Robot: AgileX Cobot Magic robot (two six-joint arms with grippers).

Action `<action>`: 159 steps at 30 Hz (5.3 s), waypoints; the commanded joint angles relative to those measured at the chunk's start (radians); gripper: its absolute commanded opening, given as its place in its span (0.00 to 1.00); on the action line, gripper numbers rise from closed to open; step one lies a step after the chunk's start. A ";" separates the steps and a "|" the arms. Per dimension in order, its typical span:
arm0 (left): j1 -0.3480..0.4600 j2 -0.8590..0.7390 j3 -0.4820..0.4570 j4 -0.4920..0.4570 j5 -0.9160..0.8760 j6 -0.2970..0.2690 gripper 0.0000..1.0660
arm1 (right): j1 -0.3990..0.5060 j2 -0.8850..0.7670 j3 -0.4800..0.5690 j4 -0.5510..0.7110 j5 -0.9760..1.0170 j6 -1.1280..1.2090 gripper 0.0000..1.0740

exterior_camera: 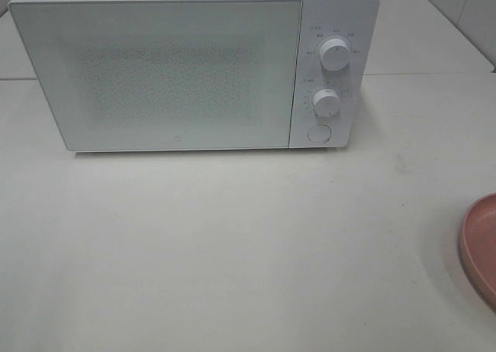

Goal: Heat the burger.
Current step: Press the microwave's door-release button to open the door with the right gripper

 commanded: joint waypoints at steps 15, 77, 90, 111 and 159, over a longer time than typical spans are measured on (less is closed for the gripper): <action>0.005 -0.023 0.000 -0.010 -0.011 0.001 0.96 | -0.003 0.225 0.003 -0.002 -0.330 0.003 0.70; 0.005 -0.023 0.000 -0.010 -0.011 0.001 0.96 | 0.494 1.468 0.299 0.572 -2.138 -0.290 0.70; 0.005 -0.023 0.000 -0.010 -0.011 0.001 0.96 | 0.698 1.584 0.208 0.726 -2.128 -0.290 0.70; 0.005 -0.023 0.000 -0.010 -0.011 0.001 0.96 | 0.707 1.586 0.203 0.732 -2.100 0.413 0.49; 0.005 -0.023 0.000 -0.010 -0.011 0.001 0.96 | 0.703 1.748 0.063 0.832 -1.876 1.266 0.00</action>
